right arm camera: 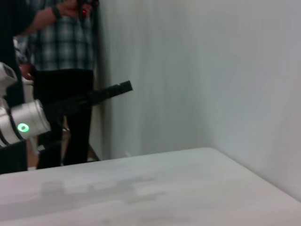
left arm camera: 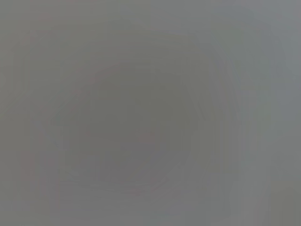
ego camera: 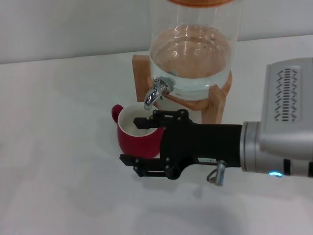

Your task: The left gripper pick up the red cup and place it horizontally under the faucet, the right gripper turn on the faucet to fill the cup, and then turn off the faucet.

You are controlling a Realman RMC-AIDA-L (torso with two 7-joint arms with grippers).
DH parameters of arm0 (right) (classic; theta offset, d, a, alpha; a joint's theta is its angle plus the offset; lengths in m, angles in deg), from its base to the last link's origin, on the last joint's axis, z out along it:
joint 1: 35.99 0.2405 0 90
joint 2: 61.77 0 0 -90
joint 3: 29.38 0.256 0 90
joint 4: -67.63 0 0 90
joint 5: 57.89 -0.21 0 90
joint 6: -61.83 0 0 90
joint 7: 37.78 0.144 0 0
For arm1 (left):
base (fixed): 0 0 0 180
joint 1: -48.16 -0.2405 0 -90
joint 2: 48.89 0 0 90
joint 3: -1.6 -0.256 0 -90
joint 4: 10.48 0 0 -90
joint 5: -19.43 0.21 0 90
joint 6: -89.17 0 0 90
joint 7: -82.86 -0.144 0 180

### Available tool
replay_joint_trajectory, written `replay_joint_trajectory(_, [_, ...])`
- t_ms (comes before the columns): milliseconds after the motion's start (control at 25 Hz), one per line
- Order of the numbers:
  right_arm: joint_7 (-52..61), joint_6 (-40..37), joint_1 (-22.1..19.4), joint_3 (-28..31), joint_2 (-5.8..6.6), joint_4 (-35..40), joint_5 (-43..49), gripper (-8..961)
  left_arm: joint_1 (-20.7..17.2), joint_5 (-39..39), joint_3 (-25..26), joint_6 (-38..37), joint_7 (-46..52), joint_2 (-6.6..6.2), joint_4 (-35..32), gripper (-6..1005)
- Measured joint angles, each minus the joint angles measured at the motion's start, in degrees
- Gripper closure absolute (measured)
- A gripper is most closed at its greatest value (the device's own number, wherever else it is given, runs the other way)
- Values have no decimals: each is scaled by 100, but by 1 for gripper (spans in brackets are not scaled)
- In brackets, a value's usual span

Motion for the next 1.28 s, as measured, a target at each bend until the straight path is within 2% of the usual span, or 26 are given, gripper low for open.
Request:
replay_joint_trajectory(320, [671, -1065, -62, -375, 1, -119, 745, 234, 12, 0, 0, -6, 0, 0, -17, 217])
replay_joint_trajectory(1280, [745, -1237, -75, -337, 12, -138, 774, 233, 144, 5, -27, -147, 0, -7, -20, 217])
